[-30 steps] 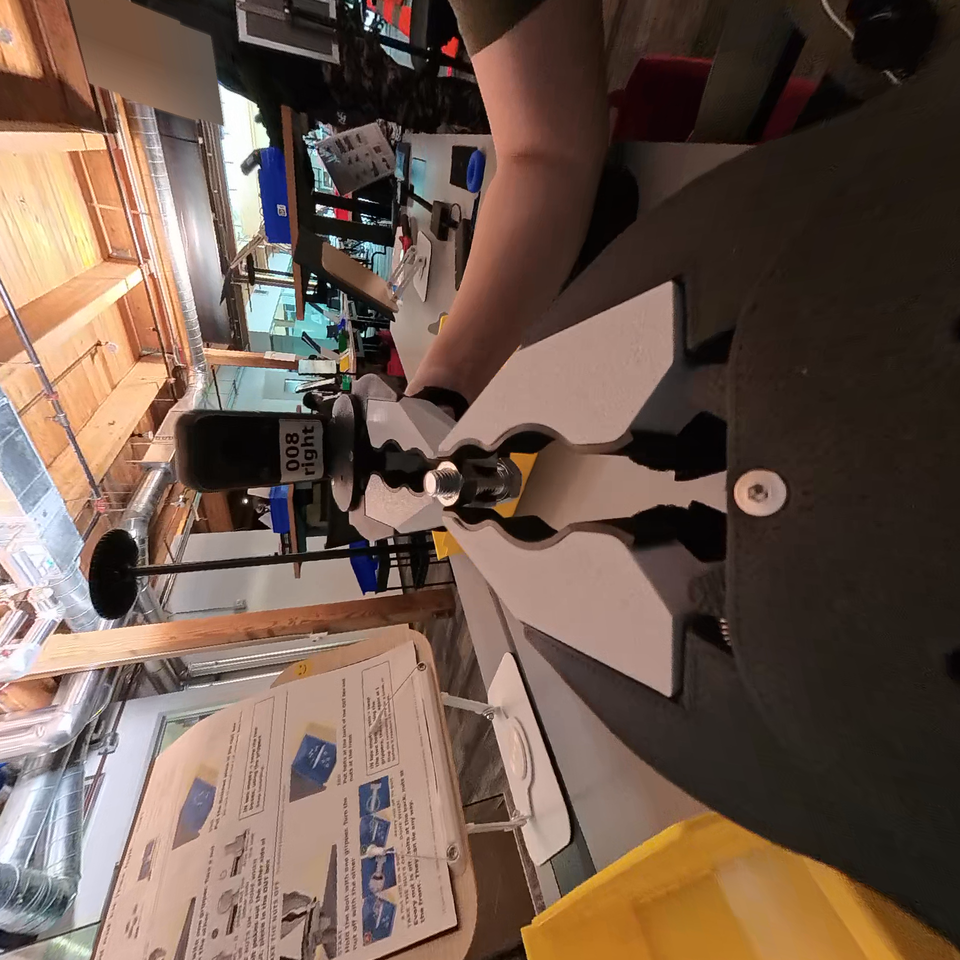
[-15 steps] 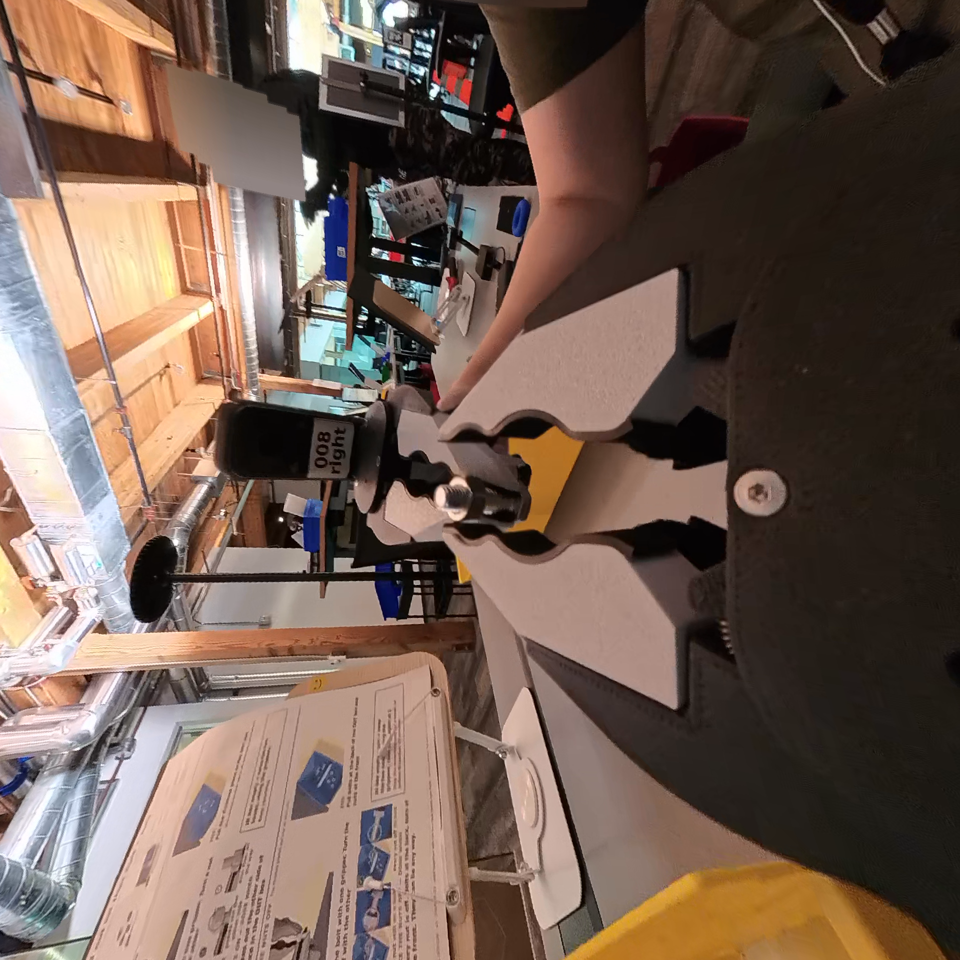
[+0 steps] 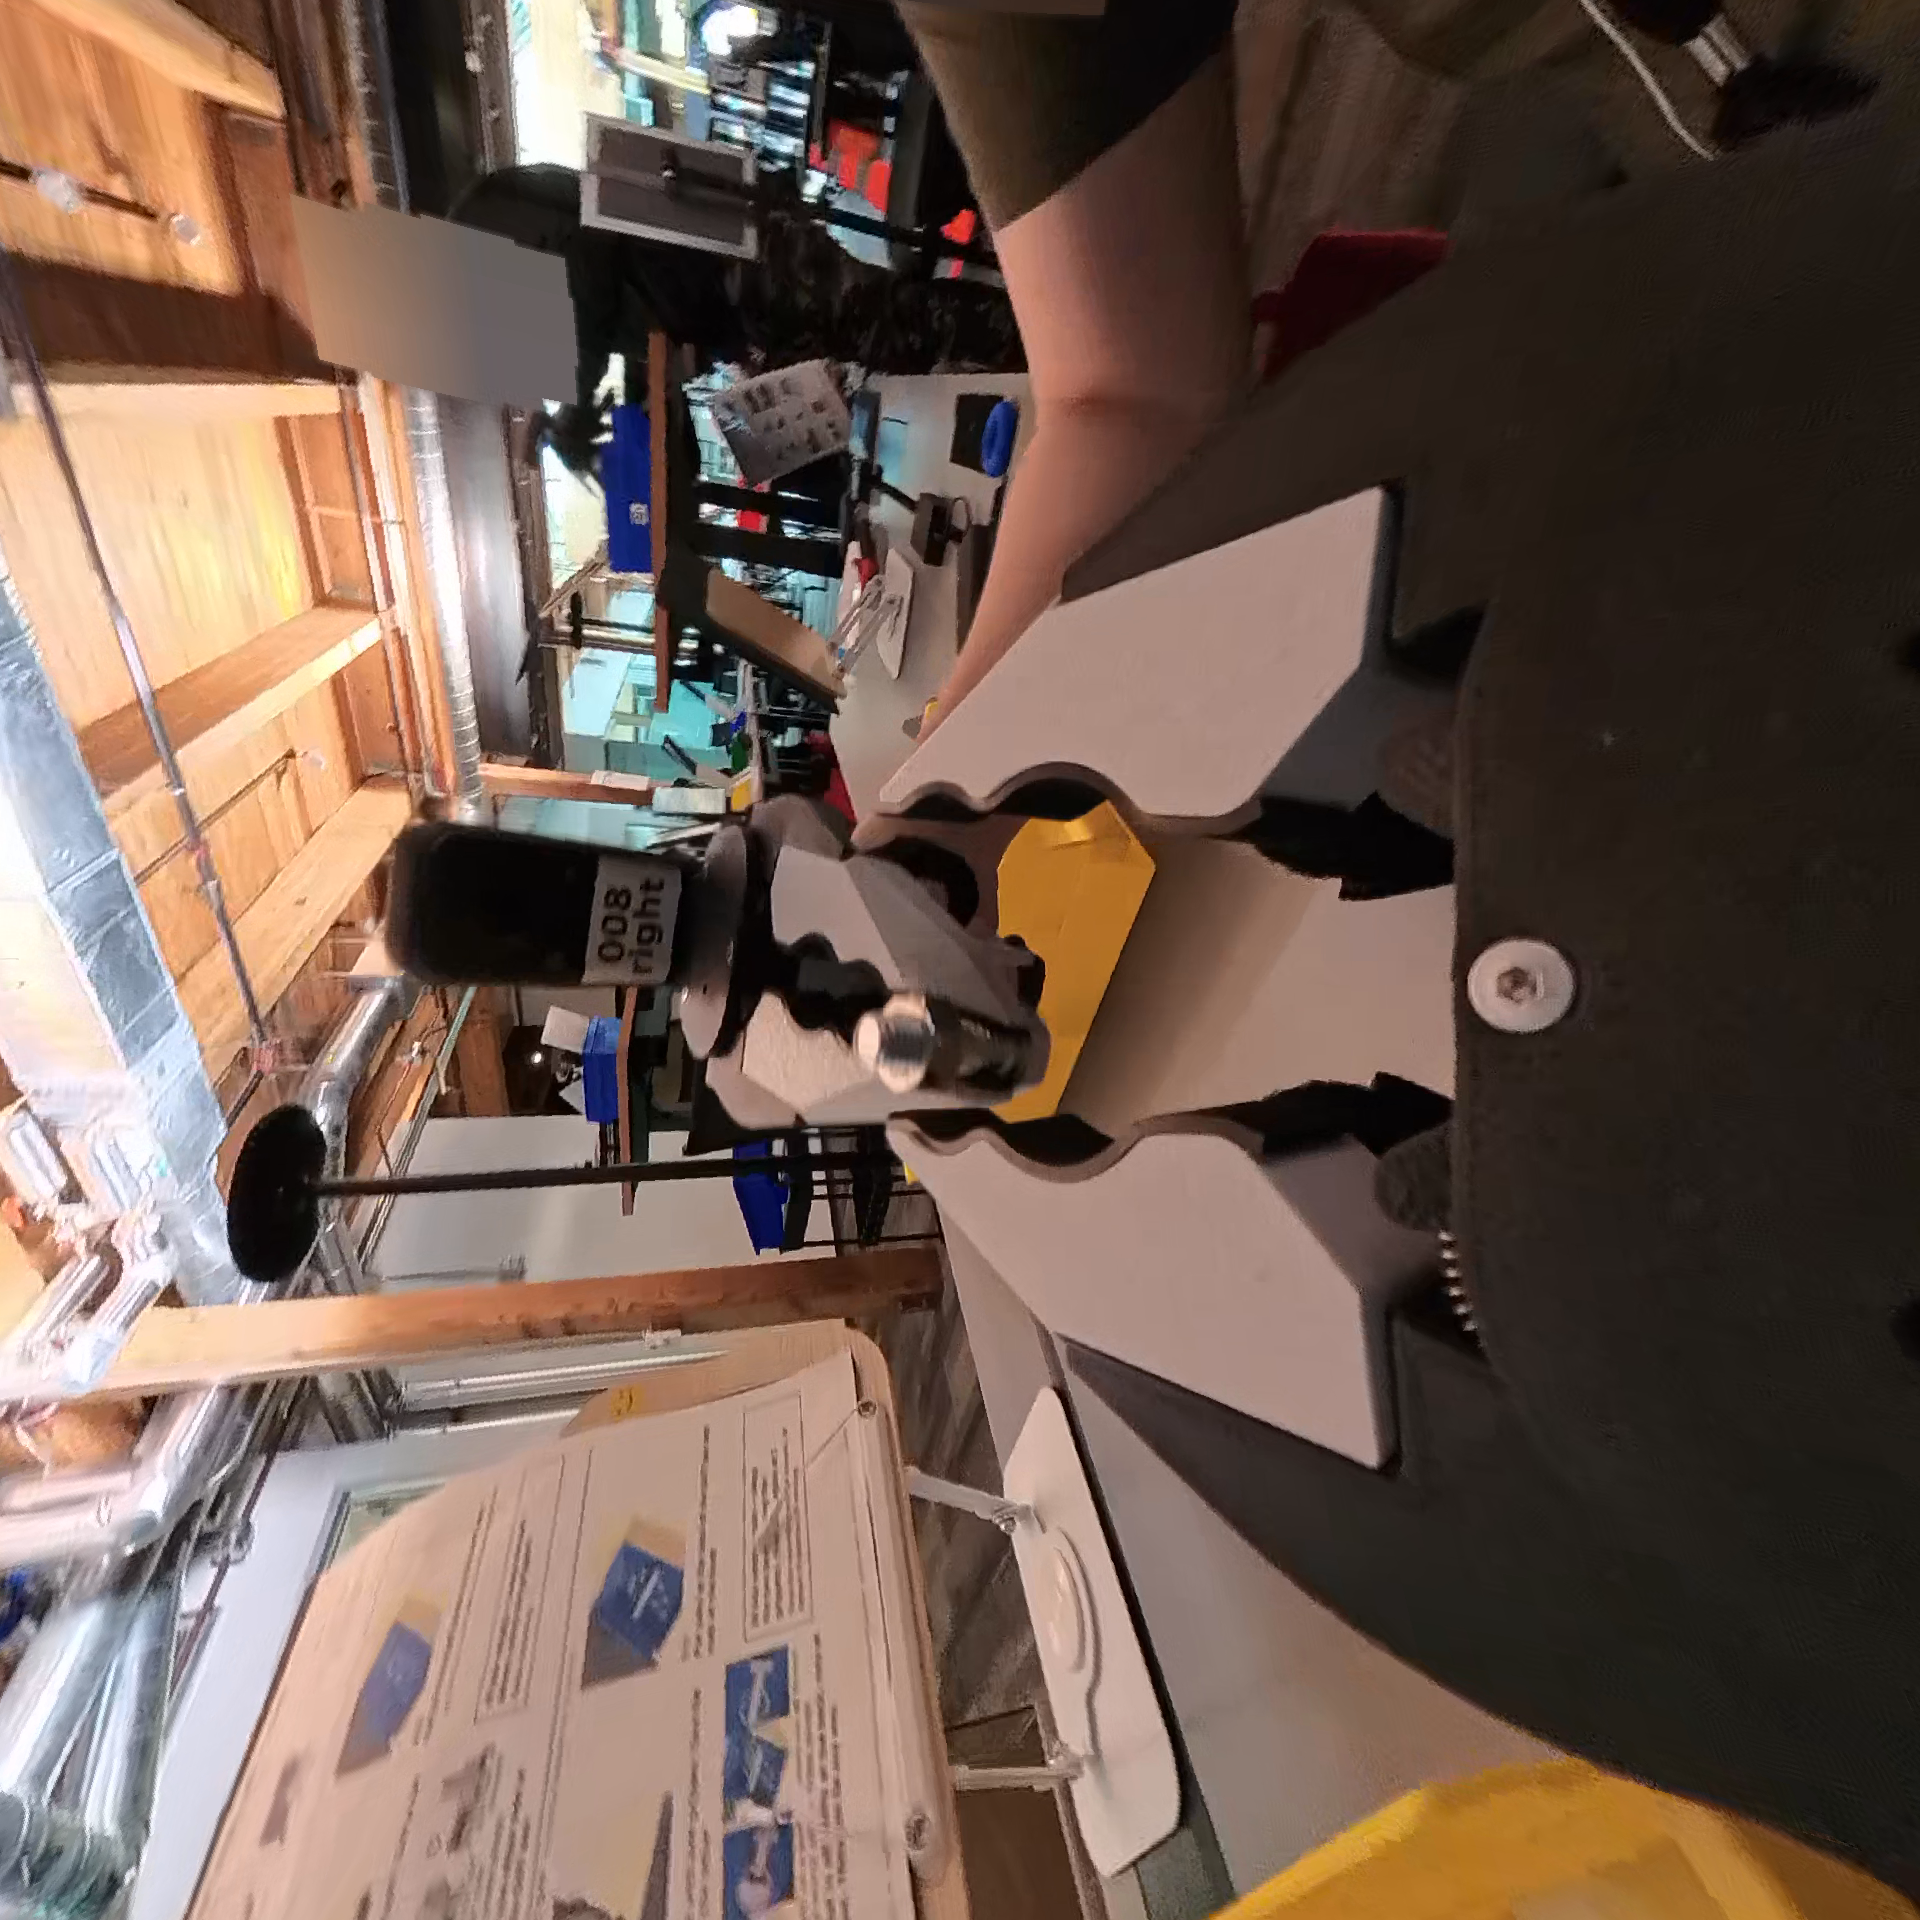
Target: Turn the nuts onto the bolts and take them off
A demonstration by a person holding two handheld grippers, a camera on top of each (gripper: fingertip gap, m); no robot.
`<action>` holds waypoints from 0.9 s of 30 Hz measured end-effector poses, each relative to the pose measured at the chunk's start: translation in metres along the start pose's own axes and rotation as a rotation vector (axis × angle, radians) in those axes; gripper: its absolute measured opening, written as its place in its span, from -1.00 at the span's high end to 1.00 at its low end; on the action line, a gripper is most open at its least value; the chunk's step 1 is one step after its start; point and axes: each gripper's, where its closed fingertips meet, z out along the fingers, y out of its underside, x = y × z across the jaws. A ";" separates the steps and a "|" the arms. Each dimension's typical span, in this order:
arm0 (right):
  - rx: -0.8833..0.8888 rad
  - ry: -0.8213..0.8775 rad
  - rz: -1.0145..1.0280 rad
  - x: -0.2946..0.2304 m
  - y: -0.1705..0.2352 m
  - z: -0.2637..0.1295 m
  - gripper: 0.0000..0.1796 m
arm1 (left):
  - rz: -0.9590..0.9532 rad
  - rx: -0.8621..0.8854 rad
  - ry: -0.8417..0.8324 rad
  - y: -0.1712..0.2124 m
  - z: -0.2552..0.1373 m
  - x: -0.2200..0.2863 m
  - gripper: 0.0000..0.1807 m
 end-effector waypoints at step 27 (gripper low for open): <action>0.062 -0.047 0.057 -0.001 -0.008 -0.011 0.91 | 0.033 0.096 -0.012 -0.014 -0.002 0.002 0.08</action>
